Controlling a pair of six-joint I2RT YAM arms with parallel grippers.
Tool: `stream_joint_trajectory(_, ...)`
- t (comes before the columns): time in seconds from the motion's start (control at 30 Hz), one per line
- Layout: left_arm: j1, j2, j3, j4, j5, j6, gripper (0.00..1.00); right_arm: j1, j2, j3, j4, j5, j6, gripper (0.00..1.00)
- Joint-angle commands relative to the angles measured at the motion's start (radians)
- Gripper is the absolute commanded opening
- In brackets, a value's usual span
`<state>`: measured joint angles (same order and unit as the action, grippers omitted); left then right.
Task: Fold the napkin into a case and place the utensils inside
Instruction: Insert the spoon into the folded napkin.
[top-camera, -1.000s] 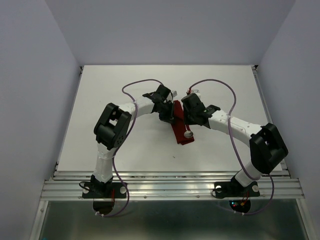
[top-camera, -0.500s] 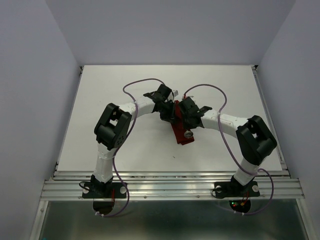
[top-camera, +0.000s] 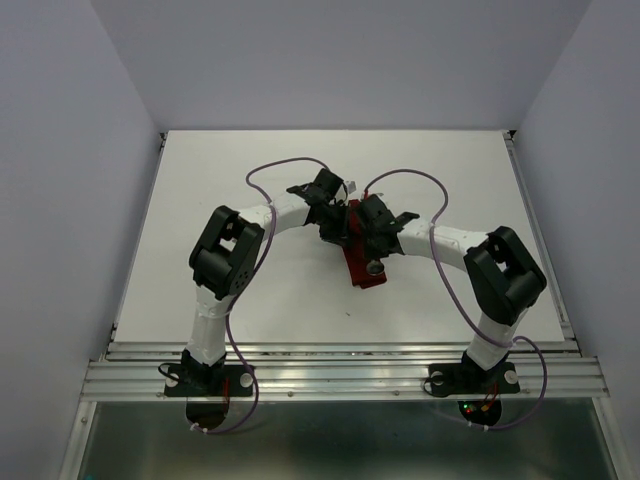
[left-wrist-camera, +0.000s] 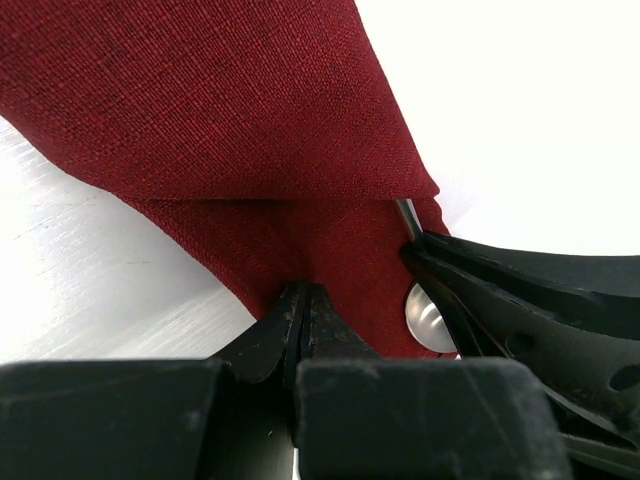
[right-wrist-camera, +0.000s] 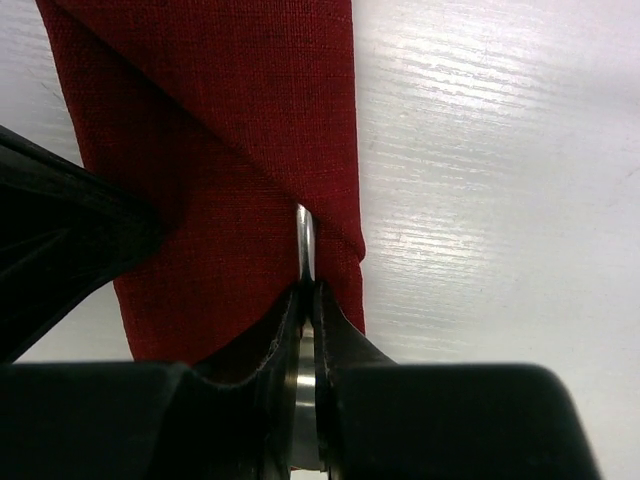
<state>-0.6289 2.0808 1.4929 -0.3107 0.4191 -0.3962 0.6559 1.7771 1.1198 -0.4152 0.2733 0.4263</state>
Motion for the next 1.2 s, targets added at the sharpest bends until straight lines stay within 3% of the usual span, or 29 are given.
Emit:
stream_joint_trajectory(0.0, -0.006, 0.013, 0.035, -0.004, 0.023, 0.025, 0.0, 0.008, -0.011, 0.052, 0.035, 0.015, -0.001, 0.1)
stream_joint_trajectory(0.57, -0.008, 0.018, 0.003, 0.013, 0.035, 0.037, 0.0, 0.008, 0.031, 0.081, 0.042, 0.041, 0.002, 0.08)
stream_joint_trajectory(0.87, -0.008, 0.002, 0.001, 0.004, 0.027, 0.049, 0.0, 0.008, -0.011, 0.055, 0.041, 0.058, 0.0, 0.25)
stream_joint_trajectory(1.17, -0.006, 0.007, 0.0, 0.002, 0.029, 0.051, 0.0, 0.008, -0.005, 0.051, 0.041, 0.061, -0.003, 0.08)
